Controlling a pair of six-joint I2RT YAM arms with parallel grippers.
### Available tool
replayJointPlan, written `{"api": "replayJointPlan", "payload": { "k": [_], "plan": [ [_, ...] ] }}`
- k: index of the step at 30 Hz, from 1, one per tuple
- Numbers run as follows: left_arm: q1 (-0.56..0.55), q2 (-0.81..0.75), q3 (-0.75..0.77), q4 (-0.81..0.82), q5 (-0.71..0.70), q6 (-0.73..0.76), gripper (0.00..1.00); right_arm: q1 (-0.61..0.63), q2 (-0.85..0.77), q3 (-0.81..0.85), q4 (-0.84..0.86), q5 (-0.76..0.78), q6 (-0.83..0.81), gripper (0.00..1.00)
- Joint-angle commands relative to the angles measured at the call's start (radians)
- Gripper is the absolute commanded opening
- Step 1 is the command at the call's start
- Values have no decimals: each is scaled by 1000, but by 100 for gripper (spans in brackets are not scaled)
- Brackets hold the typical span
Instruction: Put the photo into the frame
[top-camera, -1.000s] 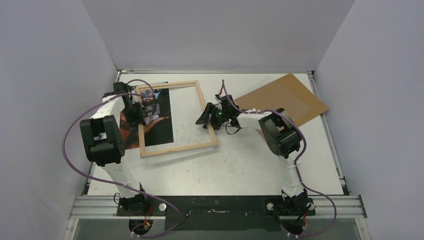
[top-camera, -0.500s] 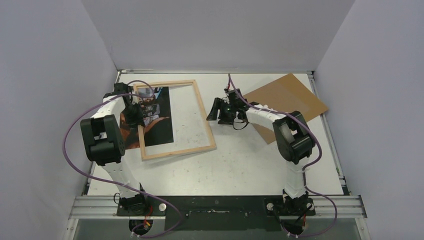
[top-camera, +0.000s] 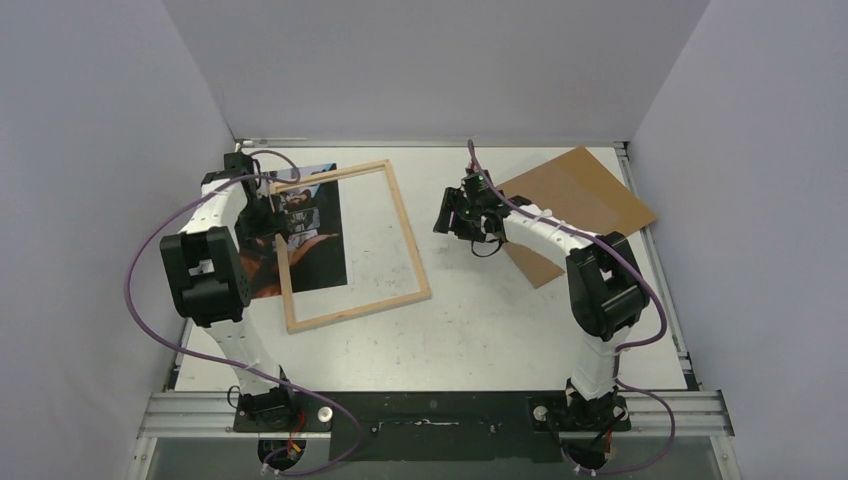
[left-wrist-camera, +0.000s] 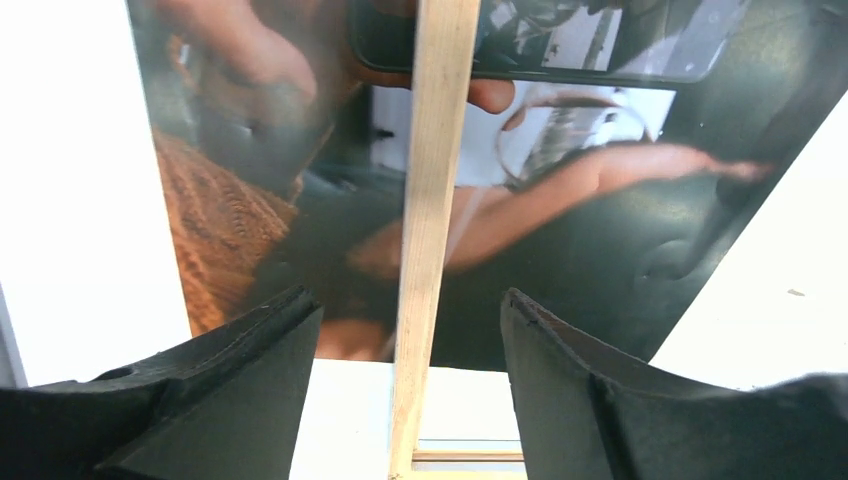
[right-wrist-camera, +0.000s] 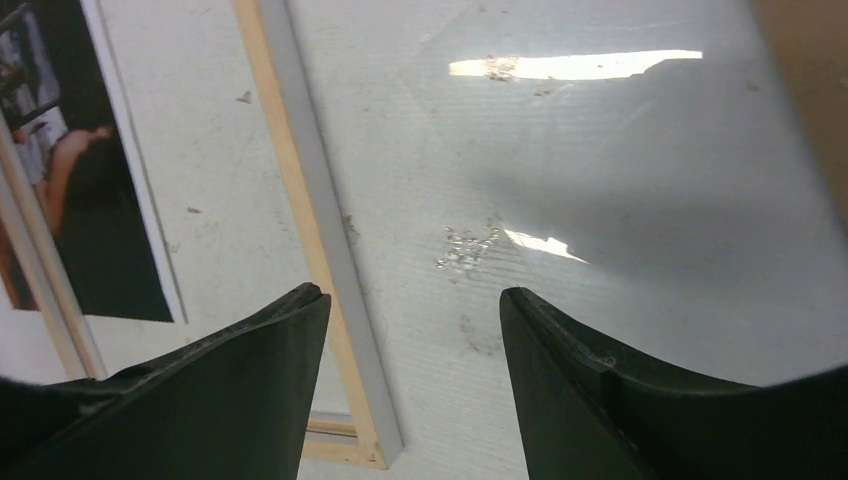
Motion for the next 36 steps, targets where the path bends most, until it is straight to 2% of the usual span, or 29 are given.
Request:
{"api": "replayJointPlan", "payload": {
  "k": [1,5,11,17,21,29,33,36],
  "plan": [
    [-4,-43,74,-59,-63,-23,67,-13,-78,57,-141,201,13,64],
    [-63,-83,113,-52,-5,-20,76,-62,-143,21,-213,284,63,64],
    [-270,-111,159,54,133,-75,97,-243,-287,-121,-261,241,123,64],
    [-427,-84,191,225,406,-104,96,-412,-417,-240,-287,199,147,65],
    [-516,-49,196,302,519,-127,95,-466,-510,-343,-288,157,180,65],
    [-623,68,229,409,659,-211,90,-508,-629,-528,-266,110,233,64],
    [-666,150,277,475,748,-249,89,-534,-663,-618,-202,43,265,64],
    [-689,218,337,479,747,-256,88,-538,-654,-675,-129,-20,291,64]
  ]
}}
